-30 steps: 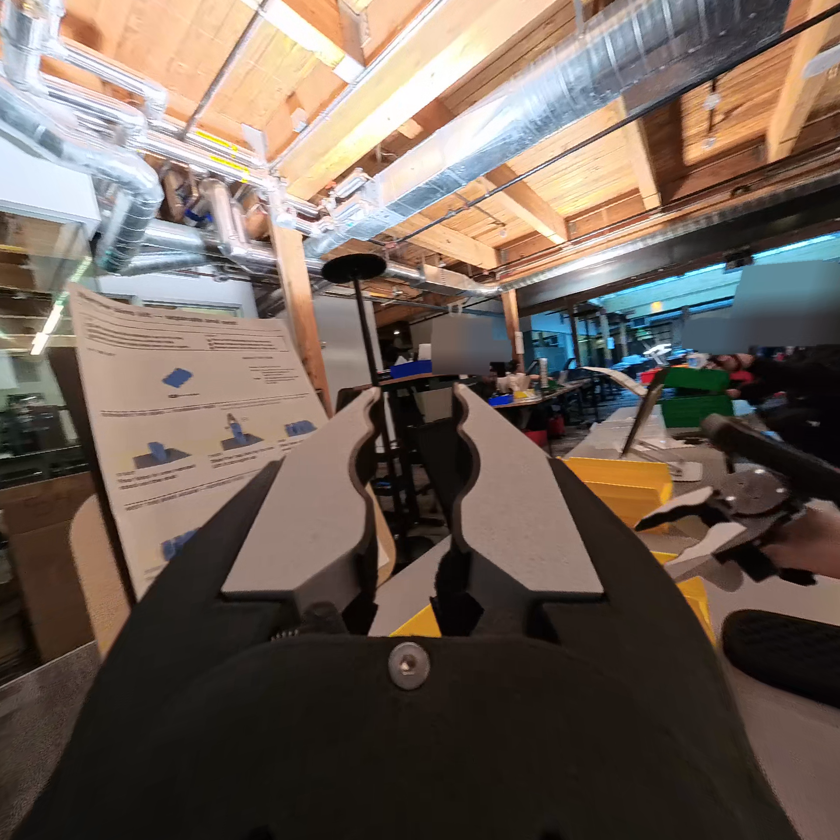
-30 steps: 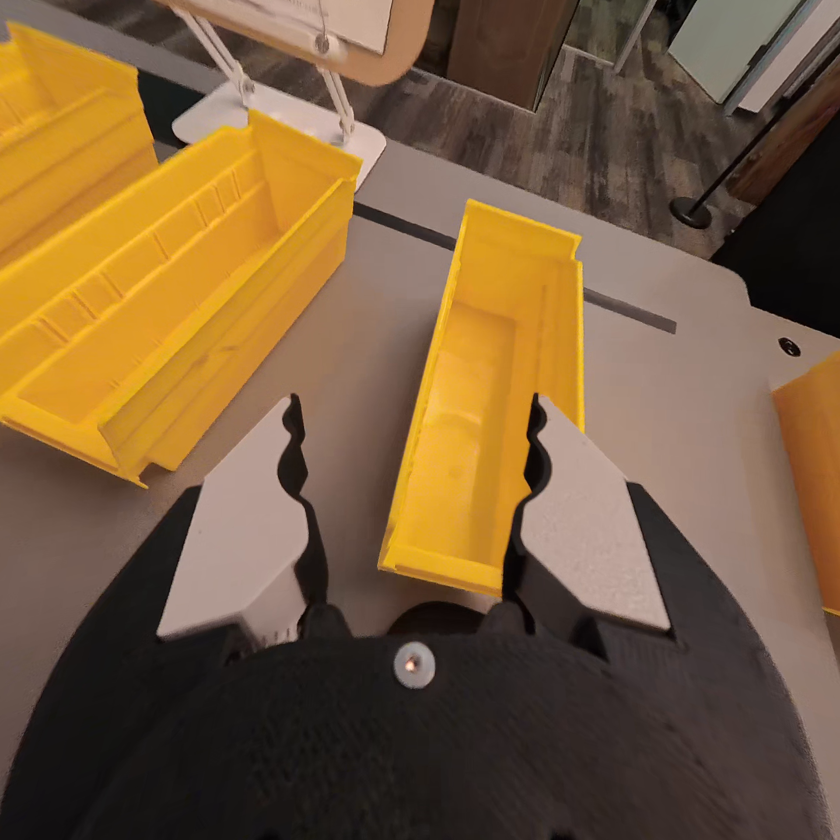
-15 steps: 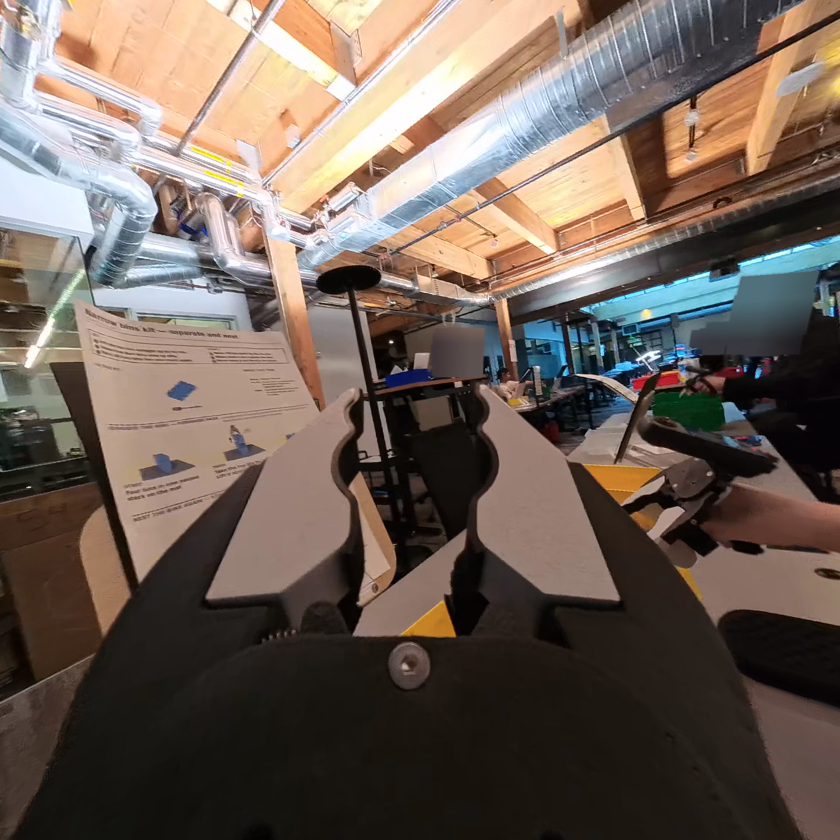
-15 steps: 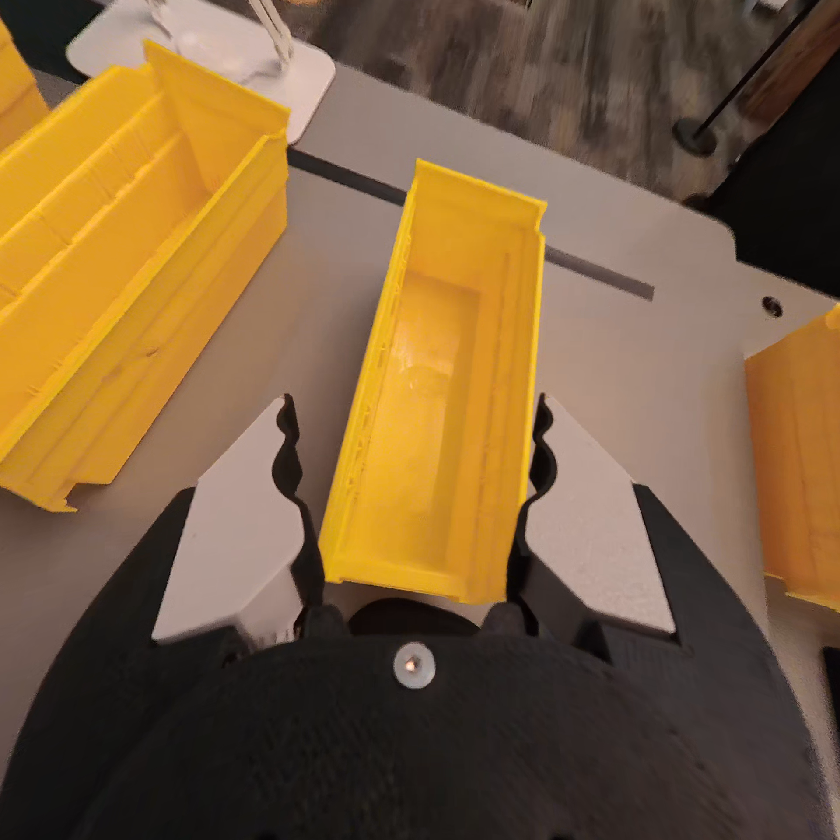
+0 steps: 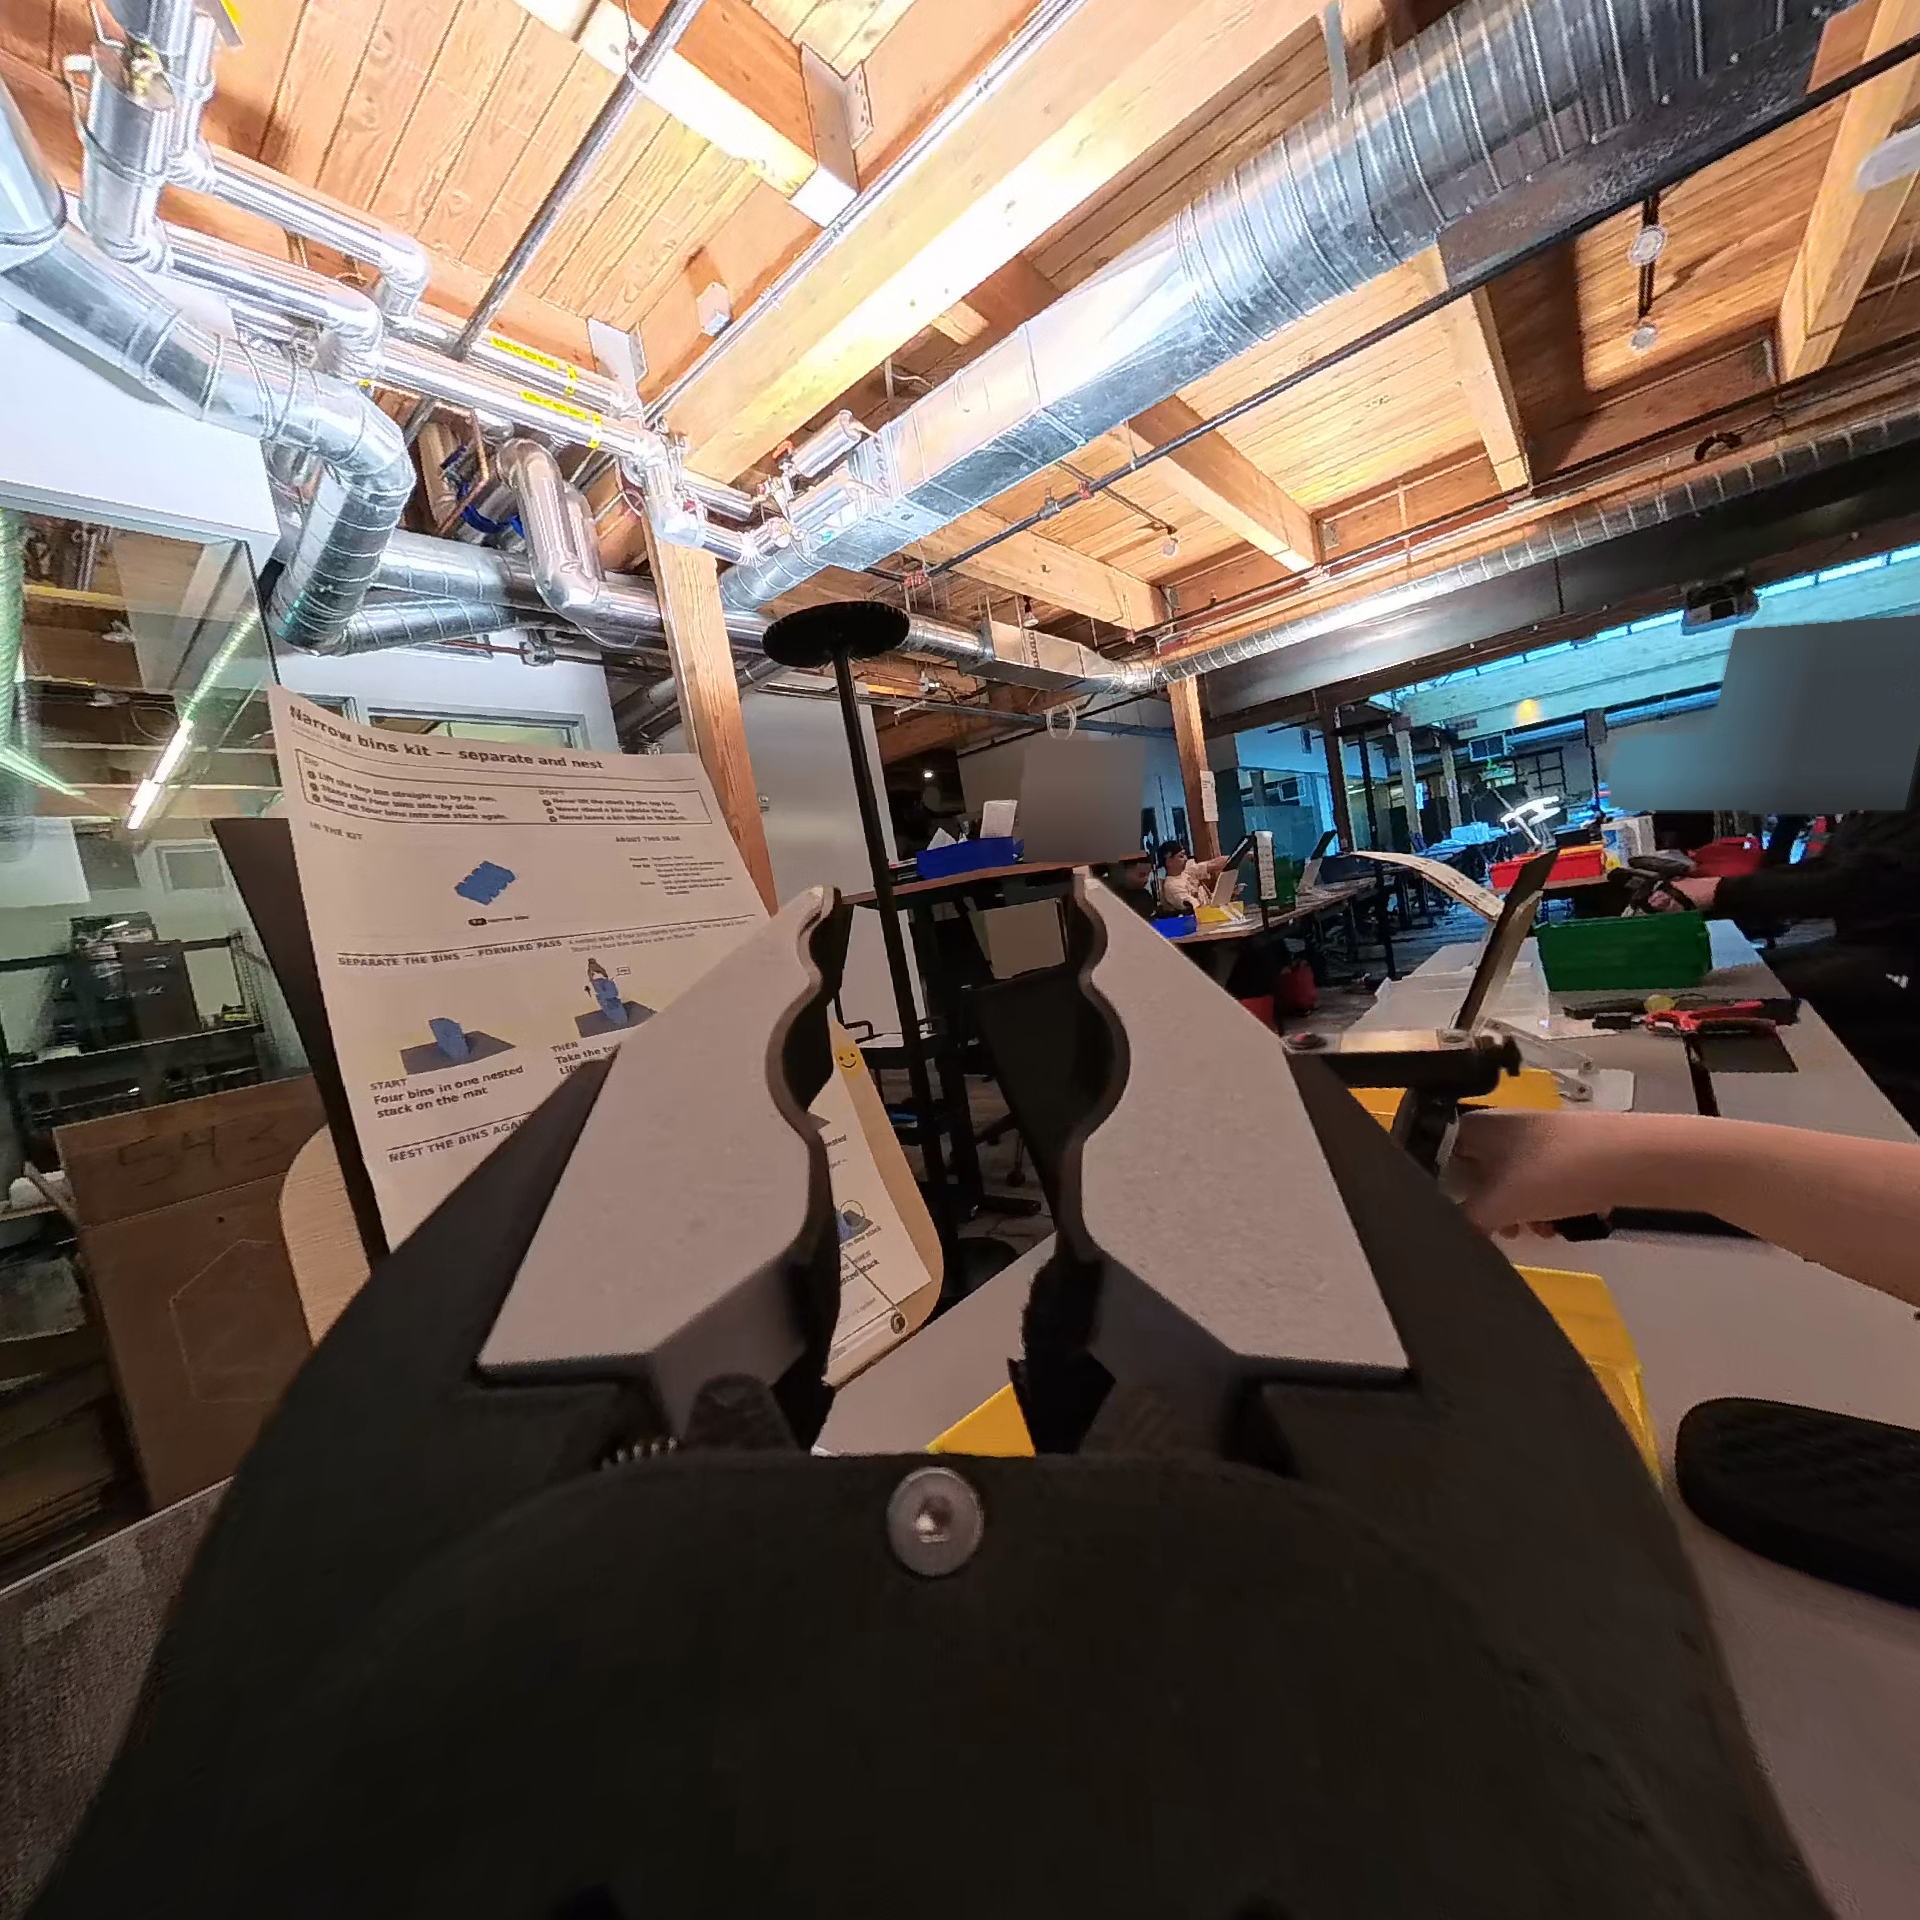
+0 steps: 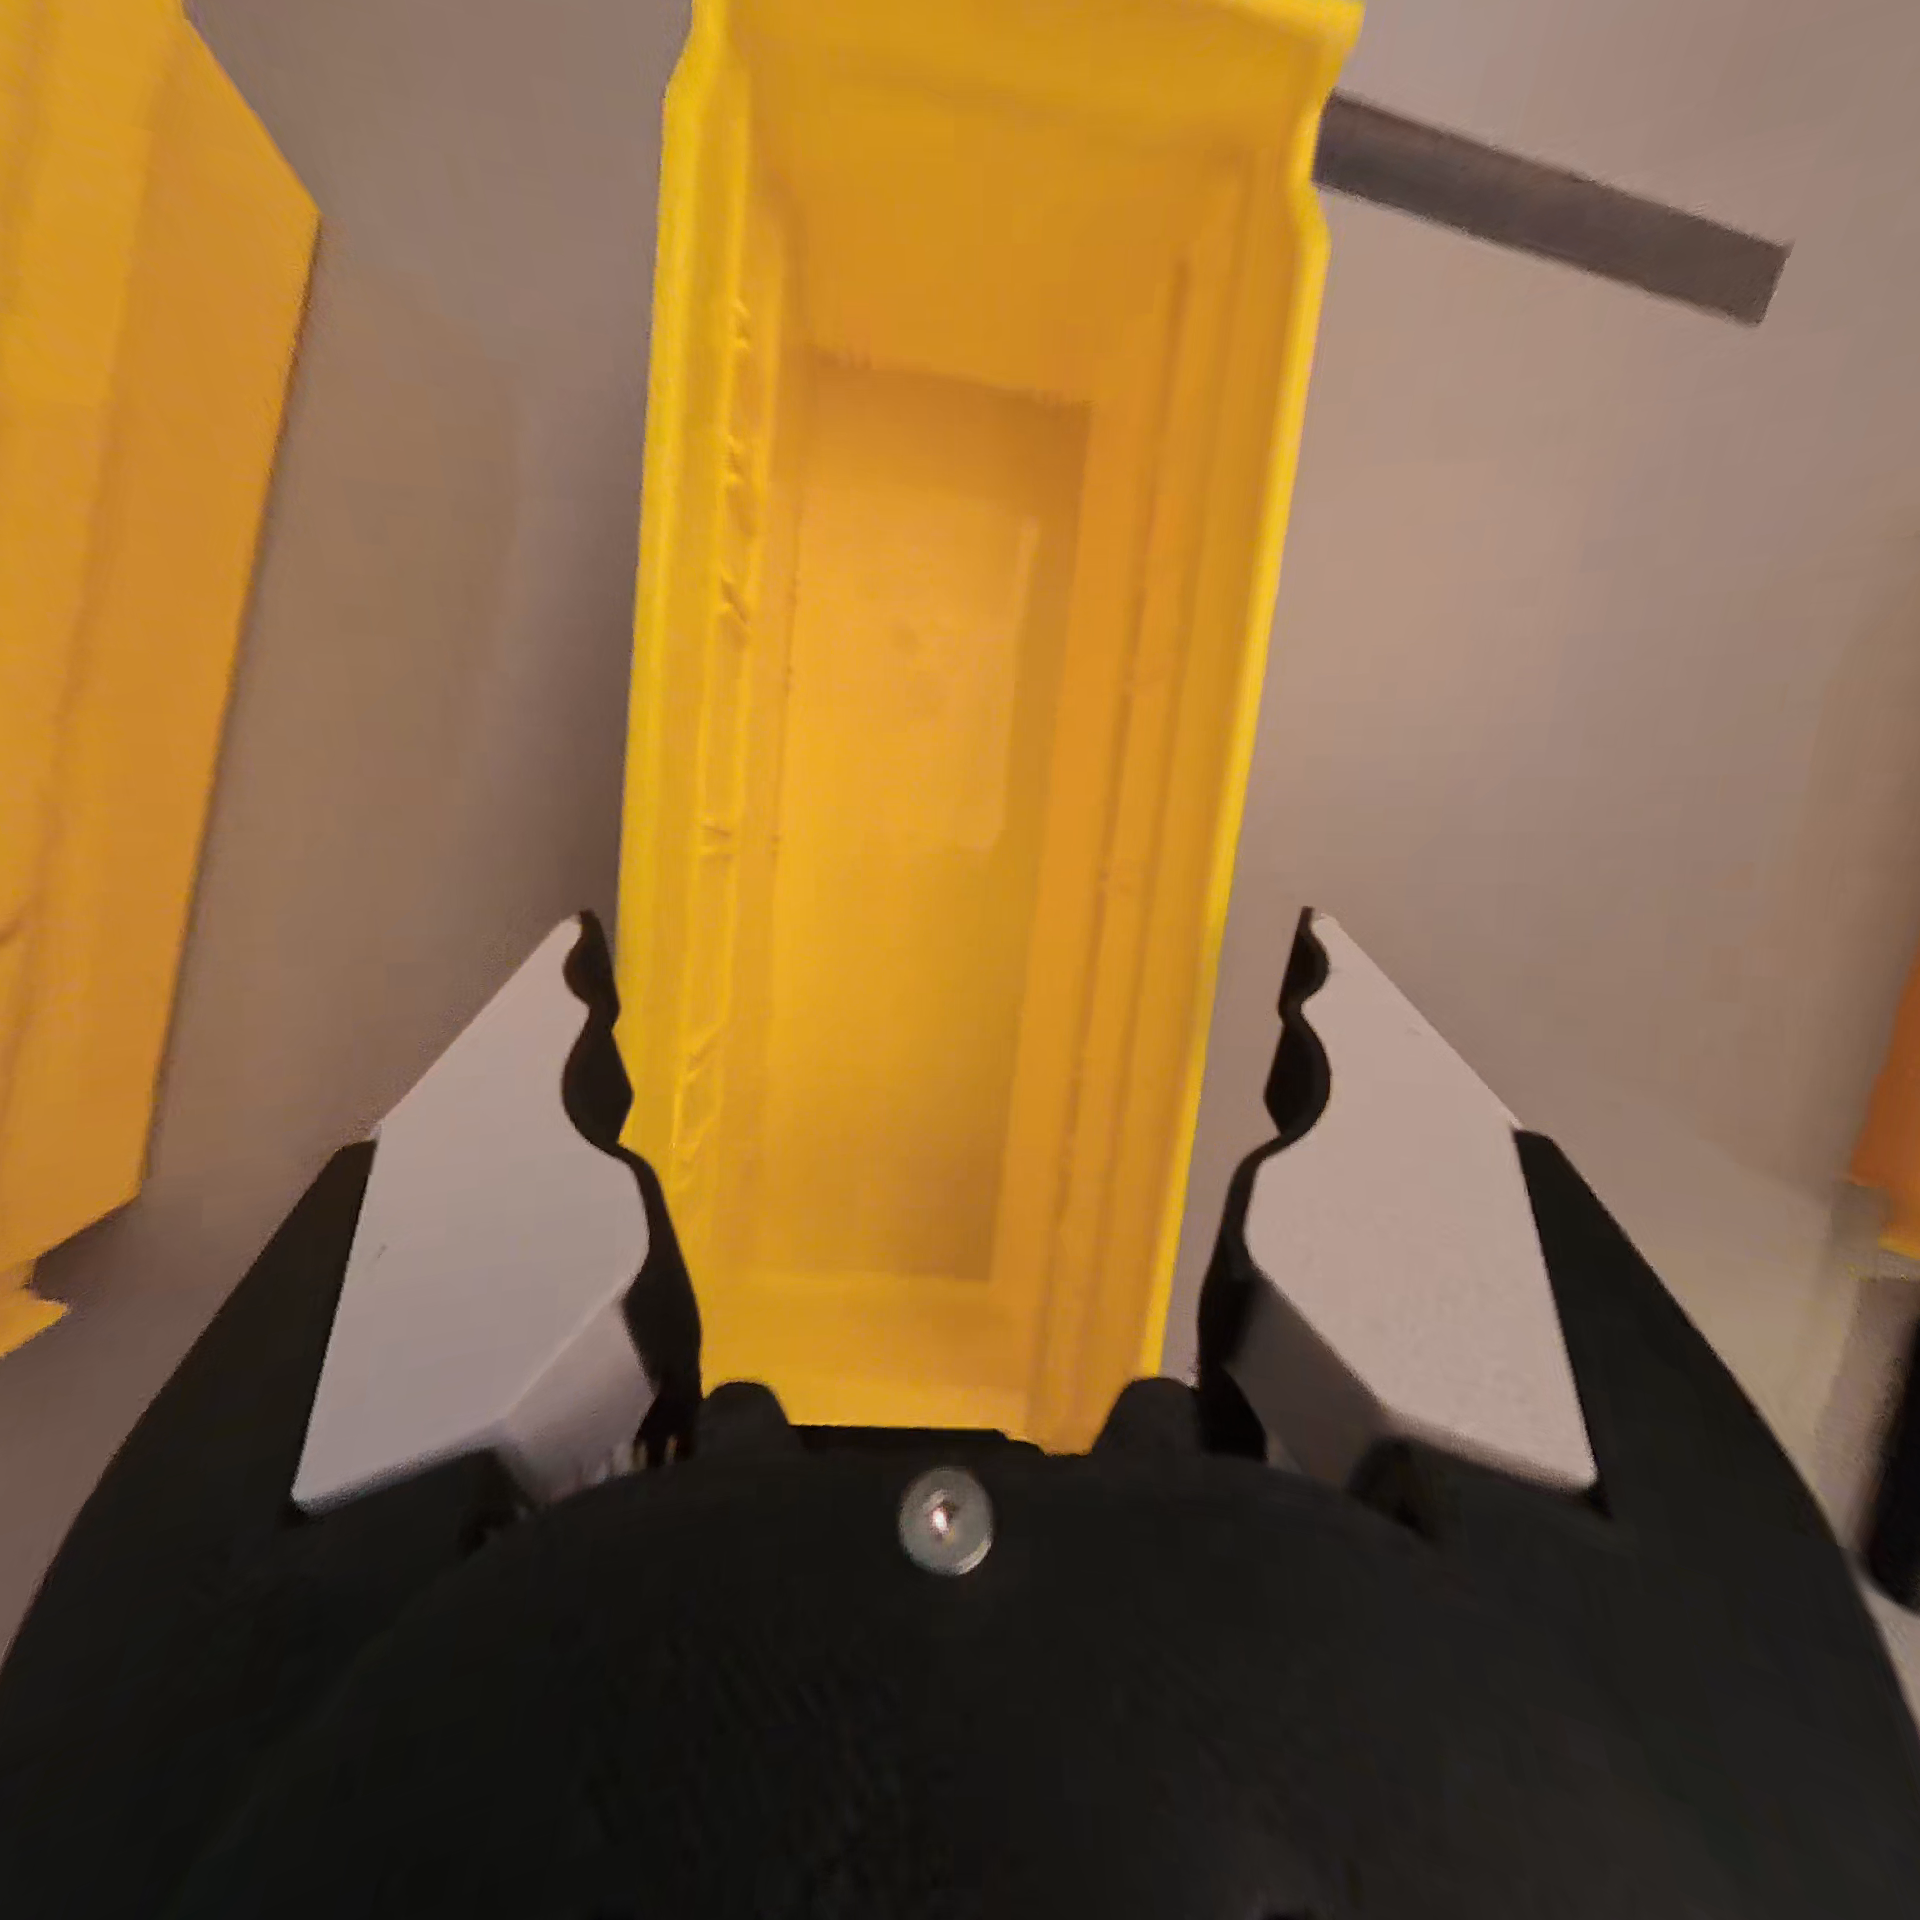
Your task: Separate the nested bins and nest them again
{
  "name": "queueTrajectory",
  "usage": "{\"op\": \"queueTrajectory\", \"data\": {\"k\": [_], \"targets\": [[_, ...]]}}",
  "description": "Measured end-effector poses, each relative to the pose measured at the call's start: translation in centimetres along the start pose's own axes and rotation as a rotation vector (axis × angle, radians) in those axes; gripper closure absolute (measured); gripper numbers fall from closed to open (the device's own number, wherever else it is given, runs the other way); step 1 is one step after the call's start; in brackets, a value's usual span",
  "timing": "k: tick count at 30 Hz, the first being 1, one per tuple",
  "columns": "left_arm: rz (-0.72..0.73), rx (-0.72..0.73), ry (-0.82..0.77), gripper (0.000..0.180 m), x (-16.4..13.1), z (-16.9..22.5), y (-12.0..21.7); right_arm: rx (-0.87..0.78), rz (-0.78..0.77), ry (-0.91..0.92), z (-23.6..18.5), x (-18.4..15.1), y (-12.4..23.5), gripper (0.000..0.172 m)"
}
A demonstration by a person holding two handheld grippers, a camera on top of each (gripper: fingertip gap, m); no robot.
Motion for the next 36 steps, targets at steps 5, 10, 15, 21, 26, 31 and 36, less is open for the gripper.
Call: {"op": "queueTrajectory", "data": {"k": [5, 10, 15, 21, 26, 31, 36], "targets": [[-0.010, 0.002, 0.001, 0.139, -0.2, -0.1, -0.1, 0.090, -0.001, -0.144, -0.1, 0.1, -0.6, 0.055], [-0.036, 0.000, 0.012, 0.139, -0.6, 0.0, -0.4, 0.064, 0.001, -0.172, -0.2, 0.4, -0.7, 0.053], [-0.047, 0.001, 0.011, 0.138, -0.6, 0.1, -0.4, 0.014, 0.056, -0.208, -3.0, 2.2, 1.5, 0.046], [-0.054, 0.000, 0.000, 0.138, -0.7, 0.4, -0.6, 0.174, 0.257, 0.021, -13.3, 6.7, 4.0, 0.078], [-0.077, 0.002, -0.019, 0.138, -1.0, 0.7, -0.9, 0.317, 0.090, 0.006, -16.6, 5.6, 1.0, 0.120], [-0.070, 0.013, -0.016, 0.137, -0.9, 0.5, -0.9, 0.316, 0.054, 0.024, -16.2, 5.4, -0.3, 0.153], [-0.073, 0.021, 0.010, 0.137, -1.1, 0.1, -0.8, 0.342, 0.022, 0.037, -15.6, 5.9, -0.7, 0.156]]}}
Point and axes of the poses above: each gripper's, where its closed fingertips meet, y back along the fingers, x out of its top, z = x × y across the jaws, the point moved 4 cm from there along y, back along the fingers, and after that the axes turned 10 degrees about y, right-handed, at the moved point
